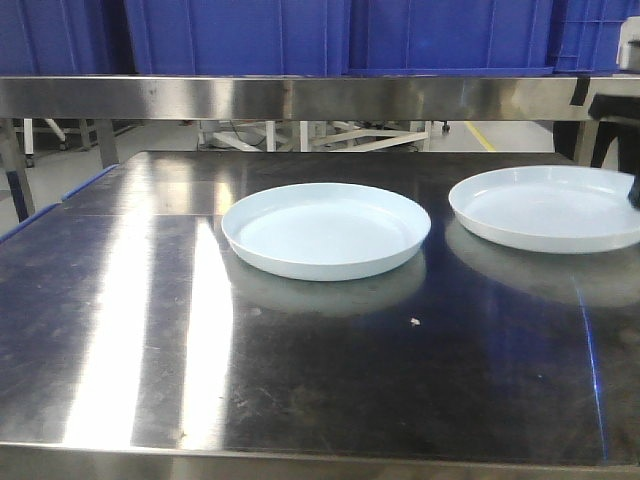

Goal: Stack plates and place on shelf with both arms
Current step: 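Grasp the other white plate's rim with the right gripper and lift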

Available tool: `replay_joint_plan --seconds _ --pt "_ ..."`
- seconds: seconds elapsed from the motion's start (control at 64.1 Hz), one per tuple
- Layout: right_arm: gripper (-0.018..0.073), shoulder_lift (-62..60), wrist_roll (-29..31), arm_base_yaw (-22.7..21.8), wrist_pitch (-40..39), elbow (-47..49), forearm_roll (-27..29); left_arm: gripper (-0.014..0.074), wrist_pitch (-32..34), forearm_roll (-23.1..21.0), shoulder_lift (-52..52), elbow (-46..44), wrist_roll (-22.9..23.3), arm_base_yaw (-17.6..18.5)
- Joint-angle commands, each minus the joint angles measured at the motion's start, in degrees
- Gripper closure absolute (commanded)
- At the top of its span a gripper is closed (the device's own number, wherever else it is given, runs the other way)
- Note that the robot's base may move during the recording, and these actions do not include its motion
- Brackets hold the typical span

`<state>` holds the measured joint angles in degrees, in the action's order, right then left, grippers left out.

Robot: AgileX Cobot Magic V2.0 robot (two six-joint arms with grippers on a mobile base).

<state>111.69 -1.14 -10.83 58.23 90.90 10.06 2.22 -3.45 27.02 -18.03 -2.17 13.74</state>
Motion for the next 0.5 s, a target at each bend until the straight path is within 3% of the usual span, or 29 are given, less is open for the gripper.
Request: replay_joint_plan --seconds 0.0,0.094,0.281,0.484 --pt "0.0503 -6.39 0.08 -0.76 -2.03 1.84 0.12 0.0514 5.01 -0.55 0.17 -2.02 0.62 0.43" --pt "0.0503 -8.76 0.08 -0.76 -2.66 1.84 2.36 0.0514 5.01 -0.55 0.17 -2.02 0.62 0.43" --pt "0.0503 -11.73 0.08 0.17 -2.99 1.84 13.28 0.0514 5.01 -0.55 0.17 -2.02 0.62 0.43" --pt "0.0503 -11.78 0.08 7.05 -3.99 1.64 16.37 0.0514 5.01 -0.55 0.17 -2.02 0.62 0.43"
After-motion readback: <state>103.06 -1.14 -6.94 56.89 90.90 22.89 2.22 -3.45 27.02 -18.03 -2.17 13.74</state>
